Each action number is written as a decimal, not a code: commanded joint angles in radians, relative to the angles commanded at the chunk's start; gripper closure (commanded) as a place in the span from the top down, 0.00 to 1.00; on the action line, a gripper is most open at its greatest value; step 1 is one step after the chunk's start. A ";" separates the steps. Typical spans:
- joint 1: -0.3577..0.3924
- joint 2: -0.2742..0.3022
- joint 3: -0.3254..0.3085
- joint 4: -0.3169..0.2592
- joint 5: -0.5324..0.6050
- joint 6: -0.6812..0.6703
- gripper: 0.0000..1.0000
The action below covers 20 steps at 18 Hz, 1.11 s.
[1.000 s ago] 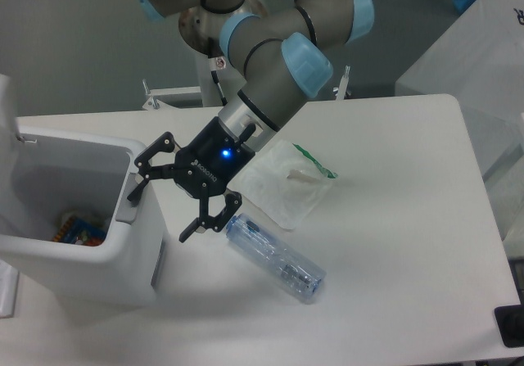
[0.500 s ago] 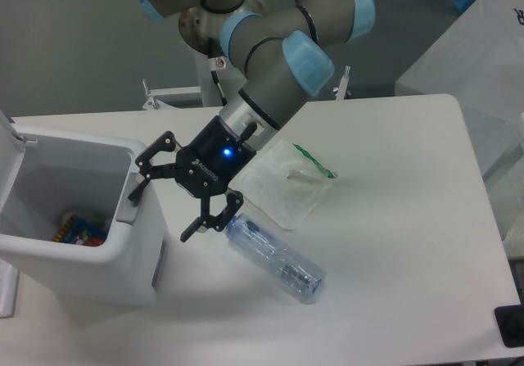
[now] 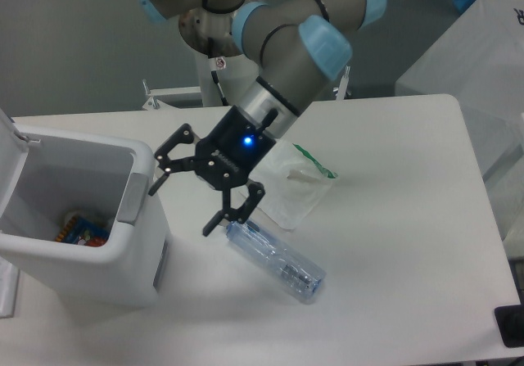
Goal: Open the trash can
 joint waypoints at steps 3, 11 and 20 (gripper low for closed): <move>0.060 -0.014 0.000 0.000 0.002 0.015 1.00; 0.147 -0.103 0.015 0.005 0.021 0.342 1.00; 0.095 -0.152 0.152 -0.008 0.595 0.391 1.00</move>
